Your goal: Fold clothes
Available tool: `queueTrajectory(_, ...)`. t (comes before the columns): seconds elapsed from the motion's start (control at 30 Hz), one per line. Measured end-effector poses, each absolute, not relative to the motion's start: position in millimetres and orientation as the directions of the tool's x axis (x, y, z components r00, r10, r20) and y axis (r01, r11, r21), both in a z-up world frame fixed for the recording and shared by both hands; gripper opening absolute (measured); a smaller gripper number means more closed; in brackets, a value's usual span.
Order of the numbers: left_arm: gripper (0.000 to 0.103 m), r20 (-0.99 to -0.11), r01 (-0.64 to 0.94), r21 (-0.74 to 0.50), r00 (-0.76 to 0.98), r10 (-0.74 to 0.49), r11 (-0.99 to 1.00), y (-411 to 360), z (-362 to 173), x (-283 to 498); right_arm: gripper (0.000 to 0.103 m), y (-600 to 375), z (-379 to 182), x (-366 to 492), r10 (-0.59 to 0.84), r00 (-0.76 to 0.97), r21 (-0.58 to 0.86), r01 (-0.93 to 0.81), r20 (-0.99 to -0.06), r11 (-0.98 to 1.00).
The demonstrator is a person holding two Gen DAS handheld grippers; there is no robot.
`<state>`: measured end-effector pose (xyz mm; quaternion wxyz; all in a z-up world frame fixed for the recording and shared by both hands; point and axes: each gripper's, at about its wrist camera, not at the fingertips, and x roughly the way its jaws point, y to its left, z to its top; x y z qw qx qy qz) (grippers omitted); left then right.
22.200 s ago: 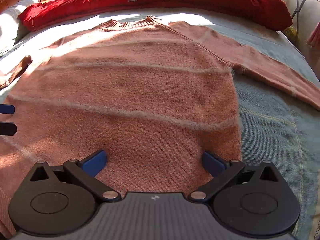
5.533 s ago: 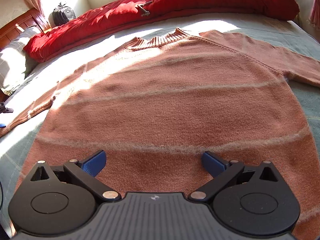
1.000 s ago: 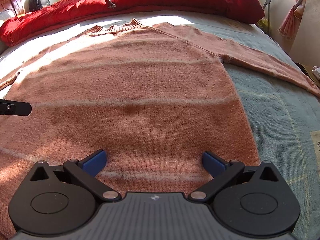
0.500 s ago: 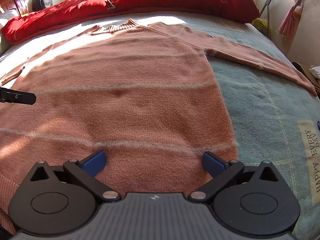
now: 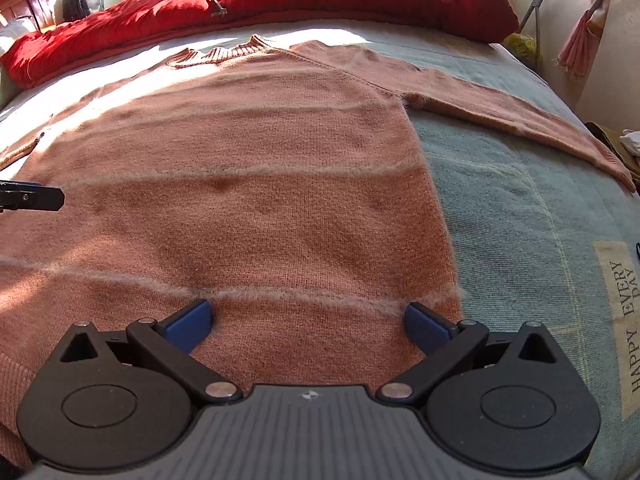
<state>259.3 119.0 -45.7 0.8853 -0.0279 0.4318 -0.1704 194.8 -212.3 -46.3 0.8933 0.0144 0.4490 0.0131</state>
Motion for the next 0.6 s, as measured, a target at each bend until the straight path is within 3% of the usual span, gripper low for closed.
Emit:
queueTrajectory(0.33, 0.102, -0.824, 0.503, -0.045, 0.47, -0.316, 0.863, 118.7, -48.5, 184.7, 0.103, -203.5, -50.3, 197.9, -0.034, 0.617, 0.01, 0.069, -0.786, 0.998)
queueTrajectory(0.5, 0.102, -0.846, 0.446, -0.068, 0.448, -0.288, 0.892, 148.0, -36.3, 169.0, 0.103, -201.5, -46.4, 198.9, -0.046, 0.609, 0.0, 0.076, -0.792, 0.997)
queueTrajectory(0.6, 0.102, -0.814, 0.395, -0.069, 0.508, -0.28, 0.916, 152.1, -25.7, 175.3, 0.103, -192.5, -36.6, 198.3, -0.009, 0.634, 0.016, 0.033, -0.774, 0.999)
